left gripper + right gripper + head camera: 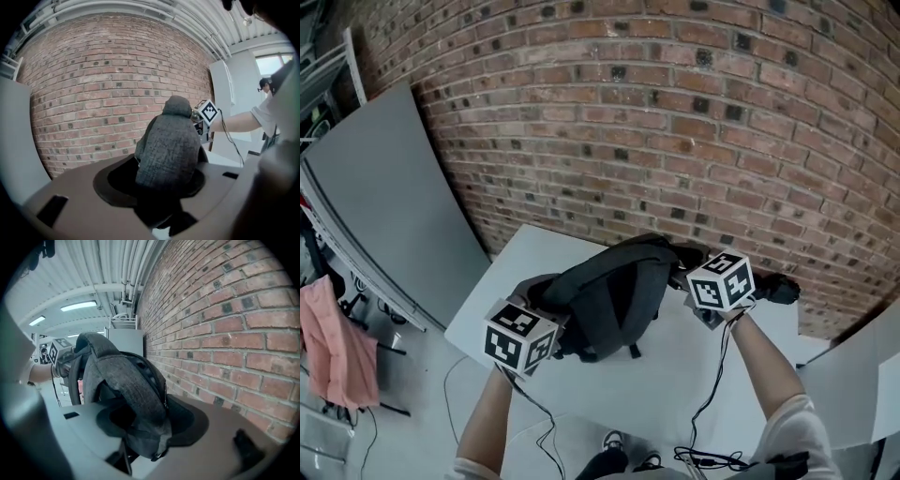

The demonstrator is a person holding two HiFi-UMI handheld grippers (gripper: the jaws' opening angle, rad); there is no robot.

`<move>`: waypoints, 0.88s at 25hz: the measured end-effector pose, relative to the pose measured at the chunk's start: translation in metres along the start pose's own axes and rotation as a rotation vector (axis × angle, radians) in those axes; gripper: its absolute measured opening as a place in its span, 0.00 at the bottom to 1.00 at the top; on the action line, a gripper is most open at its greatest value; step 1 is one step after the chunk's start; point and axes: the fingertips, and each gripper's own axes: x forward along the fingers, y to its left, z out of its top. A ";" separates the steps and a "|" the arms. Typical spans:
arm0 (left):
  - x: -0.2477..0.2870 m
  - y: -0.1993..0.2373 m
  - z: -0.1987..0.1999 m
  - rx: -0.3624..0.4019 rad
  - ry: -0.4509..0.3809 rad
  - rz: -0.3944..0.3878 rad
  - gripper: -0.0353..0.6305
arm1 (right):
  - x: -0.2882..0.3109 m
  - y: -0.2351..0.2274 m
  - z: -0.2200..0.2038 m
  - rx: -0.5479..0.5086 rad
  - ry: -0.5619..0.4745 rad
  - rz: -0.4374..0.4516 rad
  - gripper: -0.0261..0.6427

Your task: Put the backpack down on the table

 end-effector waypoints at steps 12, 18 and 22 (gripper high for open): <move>-0.008 -0.162 -0.022 0.212 0.167 -0.145 0.40 | -0.105 -0.001 -0.103 -0.085 0.180 -0.036 0.33; 0.022 -0.230 -0.028 0.111 0.223 -0.218 0.43 | -0.190 -0.036 -0.157 0.125 0.138 -0.111 0.33; 0.057 -0.294 -0.046 0.079 0.263 -0.282 0.43 | -0.227 -0.040 -0.179 0.149 0.134 -0.161 0.33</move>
